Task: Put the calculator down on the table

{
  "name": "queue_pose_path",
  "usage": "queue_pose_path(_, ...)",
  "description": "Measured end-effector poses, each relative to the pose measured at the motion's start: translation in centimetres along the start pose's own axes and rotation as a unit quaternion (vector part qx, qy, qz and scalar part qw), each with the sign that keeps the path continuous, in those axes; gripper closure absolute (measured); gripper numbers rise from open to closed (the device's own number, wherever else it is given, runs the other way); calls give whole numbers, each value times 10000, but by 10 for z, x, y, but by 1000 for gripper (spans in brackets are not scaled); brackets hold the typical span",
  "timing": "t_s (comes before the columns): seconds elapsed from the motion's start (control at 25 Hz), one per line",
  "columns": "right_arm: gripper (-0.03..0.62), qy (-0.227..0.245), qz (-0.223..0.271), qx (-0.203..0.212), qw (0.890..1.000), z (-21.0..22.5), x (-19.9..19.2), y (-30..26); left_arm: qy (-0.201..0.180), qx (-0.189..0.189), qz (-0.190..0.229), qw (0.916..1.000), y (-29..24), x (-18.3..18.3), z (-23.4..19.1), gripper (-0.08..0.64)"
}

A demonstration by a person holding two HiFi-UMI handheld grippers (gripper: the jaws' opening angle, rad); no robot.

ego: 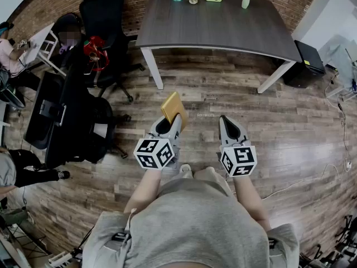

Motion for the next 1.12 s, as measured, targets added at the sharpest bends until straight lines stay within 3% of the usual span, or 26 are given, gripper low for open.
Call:
queue_pose_path(0.28,591,78,107,143,9998,-22,1,22,-29,66,104,9999,22,-4,10,474)
queue_pose_path(0.76,591,16,171,335,9993,-52,0,14,-280,-150,45,9995,30,3,7,474)
queue_pose_path(1.12,591,-93,30,383,9992,-61,-12,20,-155,-168,11,9997,37,-4,1,475)
Point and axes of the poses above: the fingertips, and each gripper's own axes: y backward along the fingers, z to its right, x out of its top, the point moved 4 cm from there along y, backward along the fingers, and after that the axes turned 1 degree about -y, right-handed, at the moved point
